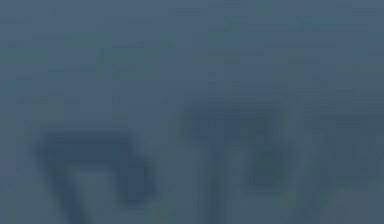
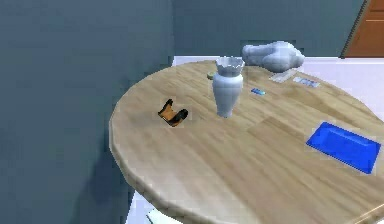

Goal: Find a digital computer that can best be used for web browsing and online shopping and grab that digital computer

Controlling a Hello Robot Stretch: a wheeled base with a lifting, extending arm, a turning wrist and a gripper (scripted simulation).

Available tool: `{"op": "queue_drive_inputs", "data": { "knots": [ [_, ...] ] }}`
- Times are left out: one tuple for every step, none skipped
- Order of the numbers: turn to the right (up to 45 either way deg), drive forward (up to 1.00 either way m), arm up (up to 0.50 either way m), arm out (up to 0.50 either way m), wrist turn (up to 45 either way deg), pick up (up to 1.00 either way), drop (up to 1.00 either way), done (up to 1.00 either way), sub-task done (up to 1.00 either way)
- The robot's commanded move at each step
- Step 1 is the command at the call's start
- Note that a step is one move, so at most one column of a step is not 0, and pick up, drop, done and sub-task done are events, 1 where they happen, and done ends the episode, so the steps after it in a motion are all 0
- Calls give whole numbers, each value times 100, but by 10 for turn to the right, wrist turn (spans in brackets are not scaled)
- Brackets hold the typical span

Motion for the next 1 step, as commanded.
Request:
{"op": "queue_drive_inputs", "data": {
  "knots": [
    [0,0,0,0,450,0,0,0,0]
  ]
}}
